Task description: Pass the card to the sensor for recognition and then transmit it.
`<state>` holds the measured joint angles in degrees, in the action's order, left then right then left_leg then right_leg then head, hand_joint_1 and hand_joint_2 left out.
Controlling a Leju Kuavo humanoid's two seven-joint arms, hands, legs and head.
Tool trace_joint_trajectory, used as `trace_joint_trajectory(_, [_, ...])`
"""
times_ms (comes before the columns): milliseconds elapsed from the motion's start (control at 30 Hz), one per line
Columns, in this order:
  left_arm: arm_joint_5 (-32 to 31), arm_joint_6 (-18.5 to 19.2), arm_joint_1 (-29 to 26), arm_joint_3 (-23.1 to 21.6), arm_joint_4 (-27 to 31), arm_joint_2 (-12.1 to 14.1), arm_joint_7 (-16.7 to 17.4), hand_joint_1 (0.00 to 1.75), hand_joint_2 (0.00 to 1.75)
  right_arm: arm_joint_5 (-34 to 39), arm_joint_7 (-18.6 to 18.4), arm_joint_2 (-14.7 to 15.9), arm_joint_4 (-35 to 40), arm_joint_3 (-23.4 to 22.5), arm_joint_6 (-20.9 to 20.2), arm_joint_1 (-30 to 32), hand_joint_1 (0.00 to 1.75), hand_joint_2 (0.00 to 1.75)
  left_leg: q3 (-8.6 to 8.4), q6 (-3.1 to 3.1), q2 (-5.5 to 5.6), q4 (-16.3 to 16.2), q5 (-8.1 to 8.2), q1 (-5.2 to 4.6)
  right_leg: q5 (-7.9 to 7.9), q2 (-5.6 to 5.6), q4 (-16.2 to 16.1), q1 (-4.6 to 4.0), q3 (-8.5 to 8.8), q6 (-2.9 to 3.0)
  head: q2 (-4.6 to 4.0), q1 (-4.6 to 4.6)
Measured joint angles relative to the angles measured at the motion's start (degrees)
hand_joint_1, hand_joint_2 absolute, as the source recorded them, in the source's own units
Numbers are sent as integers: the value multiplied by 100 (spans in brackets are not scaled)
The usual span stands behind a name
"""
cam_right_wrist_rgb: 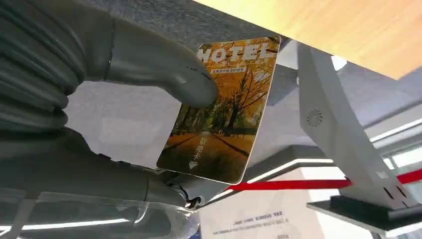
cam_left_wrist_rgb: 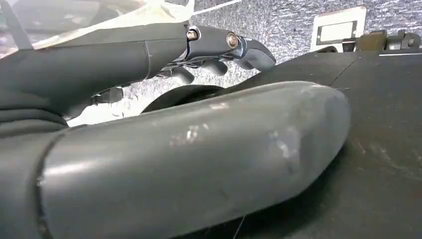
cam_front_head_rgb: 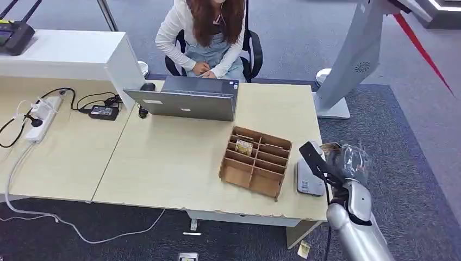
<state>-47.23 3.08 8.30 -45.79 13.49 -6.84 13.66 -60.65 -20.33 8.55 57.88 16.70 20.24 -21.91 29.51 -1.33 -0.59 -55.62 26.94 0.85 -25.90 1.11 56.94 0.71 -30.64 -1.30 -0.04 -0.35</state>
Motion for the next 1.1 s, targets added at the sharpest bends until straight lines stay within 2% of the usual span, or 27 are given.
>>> trace_joint_trajectory(1100, [-57, 28, 55, 0, 0, 0, 0, 0, 0, -2, 44, -83, -1019, -131, 20, -14, 175, 175, 1, 0, -1, 0, 0, -1, 0, 0, 0, 1, 0, 0, 0, 0])
